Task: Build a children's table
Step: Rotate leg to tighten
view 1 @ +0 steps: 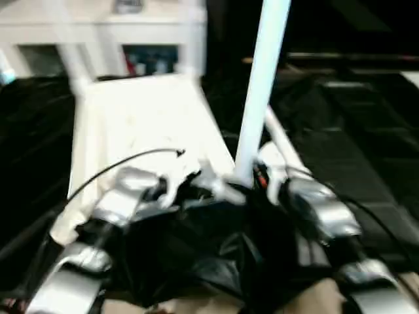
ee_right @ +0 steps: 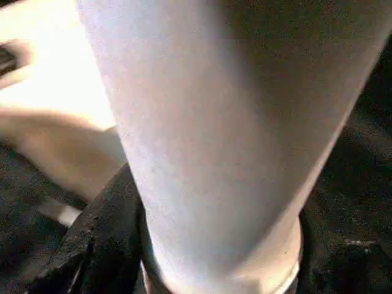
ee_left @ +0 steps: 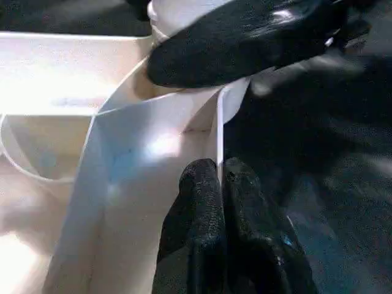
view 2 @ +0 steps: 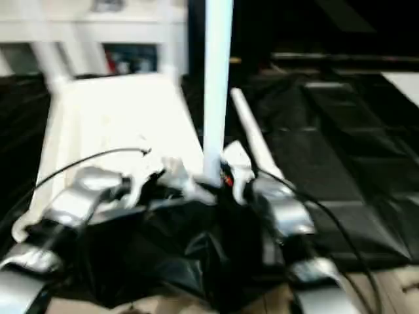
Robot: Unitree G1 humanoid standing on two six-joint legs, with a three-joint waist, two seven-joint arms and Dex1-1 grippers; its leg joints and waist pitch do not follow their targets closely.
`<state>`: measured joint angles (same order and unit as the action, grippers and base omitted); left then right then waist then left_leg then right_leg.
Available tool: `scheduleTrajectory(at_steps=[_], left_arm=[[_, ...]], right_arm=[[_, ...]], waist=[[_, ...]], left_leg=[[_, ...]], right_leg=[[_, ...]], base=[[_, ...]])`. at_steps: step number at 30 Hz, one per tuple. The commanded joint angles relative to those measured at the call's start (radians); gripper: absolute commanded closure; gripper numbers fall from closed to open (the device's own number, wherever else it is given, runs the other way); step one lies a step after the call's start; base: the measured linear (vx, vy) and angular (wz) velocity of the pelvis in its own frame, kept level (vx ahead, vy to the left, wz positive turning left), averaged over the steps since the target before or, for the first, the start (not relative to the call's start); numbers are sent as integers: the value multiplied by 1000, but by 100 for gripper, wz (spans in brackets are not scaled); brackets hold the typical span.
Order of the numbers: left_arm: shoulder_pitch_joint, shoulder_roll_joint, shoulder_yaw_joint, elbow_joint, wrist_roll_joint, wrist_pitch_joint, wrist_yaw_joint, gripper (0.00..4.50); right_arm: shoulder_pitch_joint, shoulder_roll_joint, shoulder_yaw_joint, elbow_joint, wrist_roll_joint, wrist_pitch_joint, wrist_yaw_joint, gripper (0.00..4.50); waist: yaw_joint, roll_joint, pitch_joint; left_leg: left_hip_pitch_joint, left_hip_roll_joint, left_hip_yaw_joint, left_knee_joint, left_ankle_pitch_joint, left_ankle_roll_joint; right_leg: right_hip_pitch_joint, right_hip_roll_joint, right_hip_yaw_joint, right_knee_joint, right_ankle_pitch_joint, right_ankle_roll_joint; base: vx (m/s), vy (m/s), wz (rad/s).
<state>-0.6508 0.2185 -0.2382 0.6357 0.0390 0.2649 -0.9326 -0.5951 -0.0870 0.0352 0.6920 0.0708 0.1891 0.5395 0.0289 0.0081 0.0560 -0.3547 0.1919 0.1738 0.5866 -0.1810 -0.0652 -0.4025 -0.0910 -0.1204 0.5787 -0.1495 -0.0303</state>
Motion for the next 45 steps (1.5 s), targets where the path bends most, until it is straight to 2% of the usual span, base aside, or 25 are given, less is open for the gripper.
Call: scheduleTrajectory(at_steps=[1,2,4,6,7,9,10,11,15,20,26,29,32,33,40,42,45], left_arm=[[-58,-56,13,-19,-19,-16,47,450],[-81,-93,27,19,-3,-13,138,450],[-93,-109,31,37,5,-20,176,450],[-95,-115,25,45,6,-37,168,450],[-91,-118,22,41,3,-44,153,450],[-83,-115,17,28,-1,-48,133,450],[-74,-109,11,16,-6,-55,112,450],[-69,-104,7,11,-9,-59,98,450],[-52,-86,-4,1,-16,-77,47,450],[-20,-42,-17,-35,-35,-102,-63,450],[9,8,-32,-72,-56,-119,-175,450],[28,41,-40,-93,-56,-119,-236,450],[39,59,-43,-113,-64,-107,-271,450],[47,72,-45,-127,-71,-97,-295,450],[65,111,-52,-157,-80,-77,-362,450],[67,115,-53,-161,-81,-74,-367,450],[71,118,-54,-168,-82,-71,-366,450]], right_arm=[[-12,65,29,66,-1,24,-69,178],[-48,109,6,127,-12,18,-188,178],[-65,130,12,151,-35,-4,-226,178],[-74,138,21,166,-46,-38,-204,178],[-77,140,22,169,-34,-51,-148,122],[-78,142,8,164,-7,-42,-103,106],[-77,139,3,154,7,-34,-75,106],[-76,133,9,150,5,-35,-63,86],[-76,105,36,151,-15,-59,-24,51],[-29,24,67,58,2,-93,191,51],[30,-72,101,-69,35,-77,392,51],[66,-142,137,-133,41,-75,510,51],[75,-162,133,-160,51,-57,546,51],[82,-176,134,-181,59,-43,569,75],[103,-214,149,-234,70,-4,623,123],[106,-215,151,-241,70,3,630,139],[110,-213,155,-249,72,10,629,164]], waist=[[0,-3,-69],[-2,-4,-71],[-1,1,-71],[5,-1,-75],[7,-3,-76],[6,-4,-75],[6,-4,-74],[6,-4,-73],[3,-2,-71],[8,-2,-71],[24,0,-75],[35,0,-72],[37,1,-70],[38,0,-70],[42,1,-70],[44,-2,-72],[50,0,-72]], left_leg=[[3,31,-13,-66,-246,21],[1,30,-11,-65,-233,25],[4,31,-10,-64,-228,24],[0,31,-9,-64,-207,37],[-2,32,-8,-64,-190,50],[-3,33,-7,-64,-182,62],[-3,33,-7,-64,-192,69],[-2,33,-7,-64,-196,71],[-1,34,-9,-66,-219,61],[0,38,-9,-66,-223,67],[2,43,-6,-64,-189,87],[3,43,-4,-64,-205,82],[1,44,-6,-66,-219,74],[2,44,-6,-67,-225,70],[4,44,-8,-68,-224,56],[4,44,-7,-67,-214,58],[3,44,-7,-66,-204,59]], right_leg=[[51,-65,54,-84,-416,-134],[51,-64,55,-80,-396,-142],[50,-64,54,-81,-376,-150],[56,-65,56,-74,-329,-160],[59,-65,57,-68,-290,-173],[60,-63,57,-65,-261,-188],[61,-64,57,-66,-269,-191],[61,-64,56,-68,-278,-191],[60,-65,56,-72,-327,-181],[61,-65,57,-69,-303,-192],[62,-63,59,-59,-231,-213],[60,-64,59,-64,-270,-203],[60,-65,58,-66,-303,-191],[59,-64,58,-68,-314,-188],[57,-64,59,-68,-319,-184],[57,-64,59,-66,-306,-185],[57,-64,59,-65,-297,-186]], base=[[0,0,0],[0,0,0],[0,0,0],[0,0,0],[0,0,0],[0,0,0],[0,0,0],[0,0,0],[0,0,0],[0,0,0],[0,0,0],[0,0,0],[0,0,0],[0,0,0],[0,0,0],[0,0,0],[0,0,0]])
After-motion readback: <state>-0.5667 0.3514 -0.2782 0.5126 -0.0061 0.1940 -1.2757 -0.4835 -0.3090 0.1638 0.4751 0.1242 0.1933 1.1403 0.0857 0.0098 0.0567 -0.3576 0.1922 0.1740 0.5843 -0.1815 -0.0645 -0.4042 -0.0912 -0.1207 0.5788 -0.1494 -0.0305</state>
